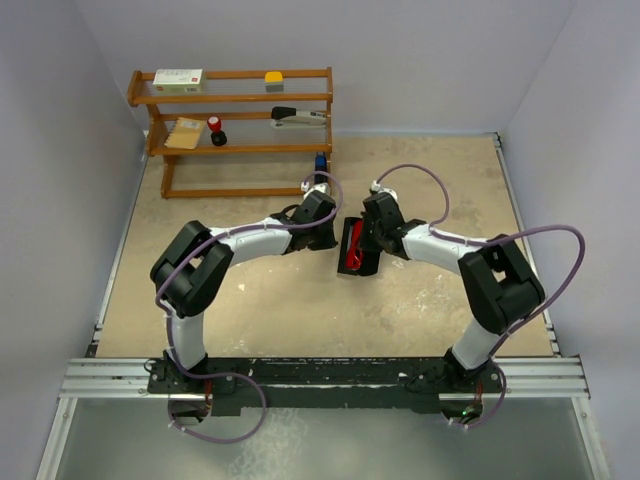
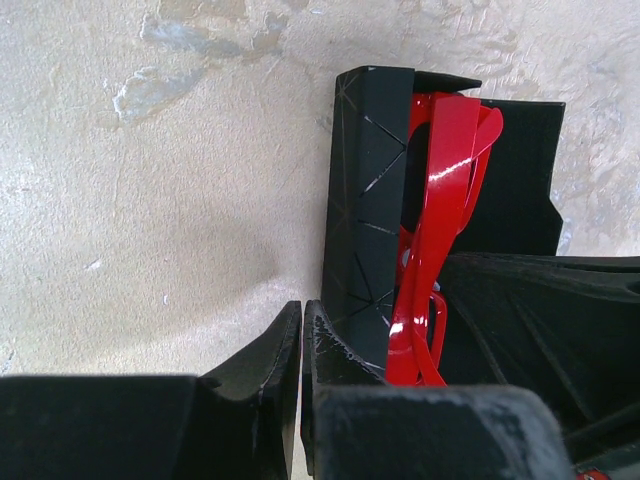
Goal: Organize the sunglasses
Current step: Adjust the sunglasses in the sunglasses case.
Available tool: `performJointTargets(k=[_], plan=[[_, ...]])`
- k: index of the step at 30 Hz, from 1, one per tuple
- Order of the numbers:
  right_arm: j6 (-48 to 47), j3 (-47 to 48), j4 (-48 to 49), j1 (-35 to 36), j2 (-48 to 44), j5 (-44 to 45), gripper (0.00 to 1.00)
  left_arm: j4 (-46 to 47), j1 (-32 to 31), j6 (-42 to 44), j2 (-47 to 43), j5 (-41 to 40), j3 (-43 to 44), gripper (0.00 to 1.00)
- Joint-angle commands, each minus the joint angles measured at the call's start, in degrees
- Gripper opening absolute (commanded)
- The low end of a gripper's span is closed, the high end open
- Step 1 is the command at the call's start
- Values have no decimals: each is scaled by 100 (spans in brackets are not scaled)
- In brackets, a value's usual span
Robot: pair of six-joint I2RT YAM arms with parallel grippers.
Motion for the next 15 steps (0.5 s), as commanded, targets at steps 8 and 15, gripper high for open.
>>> performJointTargets(k=[8,15], plan=[[-10,259,377,-1,408,-187,0,203,-37,-80,-86,42,98,0],[-22,341,528,-2,553,-288,0,184,-53,-74,-64,35,109,0]])
